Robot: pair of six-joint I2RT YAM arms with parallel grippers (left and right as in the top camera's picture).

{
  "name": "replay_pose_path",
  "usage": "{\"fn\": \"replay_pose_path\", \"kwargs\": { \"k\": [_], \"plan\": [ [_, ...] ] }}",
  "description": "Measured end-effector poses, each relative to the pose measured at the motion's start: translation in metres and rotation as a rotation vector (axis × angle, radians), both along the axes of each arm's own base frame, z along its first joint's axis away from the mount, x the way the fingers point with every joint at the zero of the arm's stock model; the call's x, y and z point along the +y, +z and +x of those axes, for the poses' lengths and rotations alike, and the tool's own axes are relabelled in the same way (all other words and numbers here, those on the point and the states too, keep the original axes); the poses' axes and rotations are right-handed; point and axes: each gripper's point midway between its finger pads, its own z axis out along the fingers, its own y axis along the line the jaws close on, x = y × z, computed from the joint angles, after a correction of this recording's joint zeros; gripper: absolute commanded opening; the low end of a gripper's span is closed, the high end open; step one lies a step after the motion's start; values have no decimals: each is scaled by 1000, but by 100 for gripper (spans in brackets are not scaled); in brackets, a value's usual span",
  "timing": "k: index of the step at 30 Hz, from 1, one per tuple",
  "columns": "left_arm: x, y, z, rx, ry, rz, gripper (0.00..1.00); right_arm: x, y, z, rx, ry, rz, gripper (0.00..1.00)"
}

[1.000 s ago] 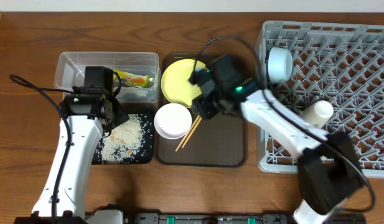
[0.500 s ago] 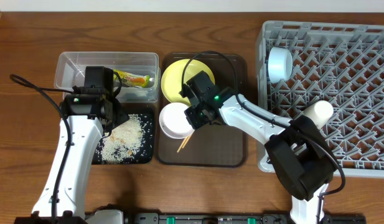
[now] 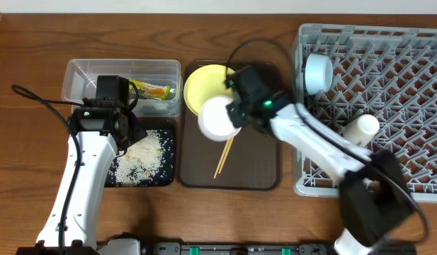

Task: Sort waste into correct bins and load items into the dishwasher rack
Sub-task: 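Grasp the pink bowl on the brown tray with the right gripper, then carry the pink bowl into the rack beside the blue cup, release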

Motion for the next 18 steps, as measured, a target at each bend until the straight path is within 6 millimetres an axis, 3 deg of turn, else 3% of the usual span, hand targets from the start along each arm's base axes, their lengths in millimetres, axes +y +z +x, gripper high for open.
{"fn": "replay_pose_path", "kwargs": {
  "k": [2,6,18],
  "plan": [
    [0,0,0,0,1,0,64,-17,27,9,-68,-44,2,1],
    [0,0,0,0,1,0,64,-56,62,24,-164,-130,-29,1],
    [0,0,1,-5,1,0,64,-204,136,95,-530,-375,-395,1]
  ]
}}
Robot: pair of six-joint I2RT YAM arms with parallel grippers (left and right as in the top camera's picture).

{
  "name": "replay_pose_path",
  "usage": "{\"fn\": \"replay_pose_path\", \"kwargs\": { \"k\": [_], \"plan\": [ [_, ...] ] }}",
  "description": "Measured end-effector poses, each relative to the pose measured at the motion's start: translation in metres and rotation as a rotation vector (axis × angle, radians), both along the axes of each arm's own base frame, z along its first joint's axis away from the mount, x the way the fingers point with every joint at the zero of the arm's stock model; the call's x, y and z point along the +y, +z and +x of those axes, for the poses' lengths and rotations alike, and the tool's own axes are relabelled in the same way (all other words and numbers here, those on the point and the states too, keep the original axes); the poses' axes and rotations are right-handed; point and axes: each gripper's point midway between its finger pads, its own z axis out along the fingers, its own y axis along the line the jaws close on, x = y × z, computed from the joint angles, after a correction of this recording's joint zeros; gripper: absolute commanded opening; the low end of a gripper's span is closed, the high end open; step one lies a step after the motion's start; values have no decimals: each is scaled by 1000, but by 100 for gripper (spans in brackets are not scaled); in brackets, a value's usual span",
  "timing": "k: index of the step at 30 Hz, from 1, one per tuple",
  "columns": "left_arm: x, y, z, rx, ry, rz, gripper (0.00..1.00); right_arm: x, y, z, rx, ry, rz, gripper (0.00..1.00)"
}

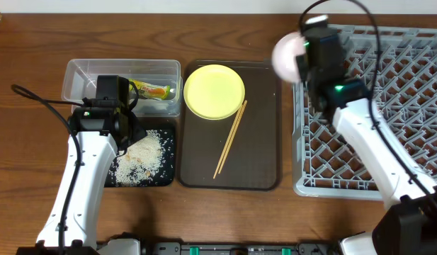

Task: Sort waste into correct bins and load items into the dishwasher rack
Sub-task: 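Carry the pink bowl into the rack beside the blue cup, release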

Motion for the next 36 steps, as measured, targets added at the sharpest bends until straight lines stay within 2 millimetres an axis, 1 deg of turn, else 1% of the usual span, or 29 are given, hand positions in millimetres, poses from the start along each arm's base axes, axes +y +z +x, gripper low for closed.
{"fn": "replay_pose_path", "kwargs": {
  "k": [3,4,8,11,13,16,18,20,23,27,36],
  "plan": [
    [0,0,0,1,0,0,64,-36,26,14,-91,-54,-87,1],
    [0,0,0,1,0,0,64,-44,32,16,-111,-68,-104,1],
    [0,0,0,1,0,0,64,-88,51,21,-159,-136,-196,1],
    [0,0,0,0,0,0,64,-117,66,22,-192,-180,-259,1],
    [0,0,0,1,0,0,64,-131,73,23,-208,-199,-299,1],
    [0,0,0,0,0,0,64,-152,73,28,-218,-240,-357,1],
    [0,0,0,1,0,0,64,-165,68,34,-225,-280,-386,1],
    [0,0,0,0,0,0,64,-176,58,39,-218,-313,-408,1],
    [0,0,0,0,0,0,64,-187,36,45,-177,-335,-429,1],
    [0,0,0,0,0,0,64,-192,10,51,-121,-338,-446,1],
    [0,0,0,0,0,0,64,-197,-37,58,-28,-348,-468,1]
  ]
}}
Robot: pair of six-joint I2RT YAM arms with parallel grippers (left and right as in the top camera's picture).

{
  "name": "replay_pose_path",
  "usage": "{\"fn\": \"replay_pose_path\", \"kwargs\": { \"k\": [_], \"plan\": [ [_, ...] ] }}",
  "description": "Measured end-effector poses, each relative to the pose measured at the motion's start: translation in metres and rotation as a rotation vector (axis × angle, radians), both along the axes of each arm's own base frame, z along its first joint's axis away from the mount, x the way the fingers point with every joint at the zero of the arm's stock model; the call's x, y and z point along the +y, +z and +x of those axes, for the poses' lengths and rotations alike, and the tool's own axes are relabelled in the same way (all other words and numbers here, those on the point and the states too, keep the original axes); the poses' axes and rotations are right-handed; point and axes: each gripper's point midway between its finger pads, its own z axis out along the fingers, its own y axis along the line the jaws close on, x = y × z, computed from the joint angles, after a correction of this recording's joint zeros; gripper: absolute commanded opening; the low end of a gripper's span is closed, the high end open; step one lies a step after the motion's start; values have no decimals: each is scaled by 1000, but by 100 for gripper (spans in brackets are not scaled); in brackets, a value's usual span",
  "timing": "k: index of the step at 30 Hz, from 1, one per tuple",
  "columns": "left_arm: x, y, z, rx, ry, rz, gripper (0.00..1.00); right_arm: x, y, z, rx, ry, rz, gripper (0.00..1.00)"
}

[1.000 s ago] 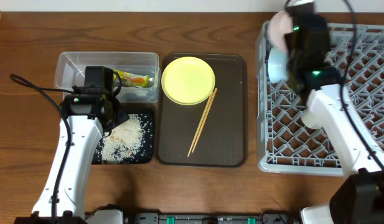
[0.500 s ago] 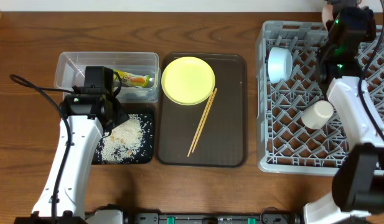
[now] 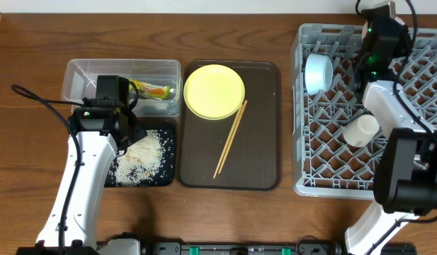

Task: Sort waste into correct bins and load items into the dishwasher rack
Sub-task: 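Carry the pink bowl into the rack beside the blue cup, release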

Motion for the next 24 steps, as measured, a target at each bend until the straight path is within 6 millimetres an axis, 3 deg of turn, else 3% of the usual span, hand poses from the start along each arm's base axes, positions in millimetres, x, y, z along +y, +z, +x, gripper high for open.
{"fn": "replay_pose_path", "kwargs": {
  "k": [4,11,16,24],
  "plan": [
    [0,0,0,0,0,0,64,-4,-20,-1,40,-29,0,1],
    [0,0,0,-1,4,-1,64,1,-25,-2,22,-44,52,1],
    [0,0,0,-2,11,-2,64,17,-35,-3,65,-22,68,1],
    [0,0,0,-4,18,-5,64,25,-51,-22,93,-97,191,1]
  ]
}}
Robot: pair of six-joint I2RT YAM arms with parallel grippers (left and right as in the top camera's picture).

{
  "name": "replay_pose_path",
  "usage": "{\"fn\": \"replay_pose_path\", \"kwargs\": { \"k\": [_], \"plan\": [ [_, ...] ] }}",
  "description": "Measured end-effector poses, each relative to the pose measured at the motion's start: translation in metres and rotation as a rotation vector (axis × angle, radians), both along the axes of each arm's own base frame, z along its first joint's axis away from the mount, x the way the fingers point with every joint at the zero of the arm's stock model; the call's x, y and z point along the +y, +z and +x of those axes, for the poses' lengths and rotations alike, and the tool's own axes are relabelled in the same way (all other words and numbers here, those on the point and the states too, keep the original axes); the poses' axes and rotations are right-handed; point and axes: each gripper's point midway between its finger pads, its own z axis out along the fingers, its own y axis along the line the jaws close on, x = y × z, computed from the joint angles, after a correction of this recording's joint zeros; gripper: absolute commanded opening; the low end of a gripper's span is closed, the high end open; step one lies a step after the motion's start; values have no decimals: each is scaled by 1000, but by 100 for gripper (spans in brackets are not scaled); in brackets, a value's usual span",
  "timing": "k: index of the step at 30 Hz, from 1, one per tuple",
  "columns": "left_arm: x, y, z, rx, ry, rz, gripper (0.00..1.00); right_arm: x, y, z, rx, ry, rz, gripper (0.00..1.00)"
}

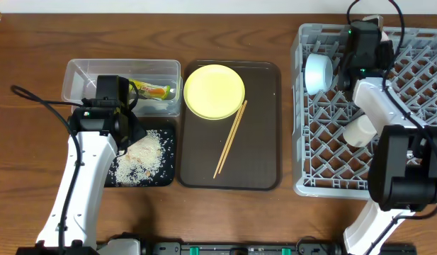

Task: Sort waste into correct bins and load items into the dishwasher rack
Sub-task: 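Carry the pink bowl into the rack beside the blue cup, release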

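Observation:
On the brown tray (260,173) lie a yellow plate (214,92) and a pair of chopsticks (231,138). The grey dishwasher rack (324,180) holds a white bowl (317,71) on its side at the back left and a white cup (360,131) in the middle. My right gripper (342,71) reaches down just right of the bowl; the wrist covers its fingers. My left gripper (132,131) hangs over the black bin of rice (144,159), its fingers hidden too.
A clear bin (83,74) at the back left holds a yellow wrapper (153,90). The rack's right half shows only bare grid. The right arm runs along the rack's right side.
The right gripper has moved from the rack's back edge forward and left, to just beside the white bowl. The left arm, tray, plate and chopsticks have not changed.
The right gripper held a white round dish over the tray, covering part of the yellow plate. Then it had the dish at the rack's back left corner. Then it stood over the rack's back edge with no dish showing in it, and now beside the bowl.

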Motion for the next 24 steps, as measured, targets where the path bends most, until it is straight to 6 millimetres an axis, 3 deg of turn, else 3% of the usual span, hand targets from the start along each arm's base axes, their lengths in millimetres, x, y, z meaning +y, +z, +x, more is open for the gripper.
{"fn": "replay_pose_path", "kwargs": {
  "k": [6,9,12,21,24],
  "plan": [
    [0,0,0,0,0,0,64,16,-13,-20,45,17,183,8],
    [0,0,0,0,0,0,64,34,-25,-32,102,71,294,28],
    [0,0,0,0,0,0,64,59,-26,-39,132,157,408,39],
    [0,0,0,0,0,0,64,106,32,-56,62,362,601,43],
    [0,0,0,0,0,0,64,127,41,-65,65,438,701,43]
  ]
}}
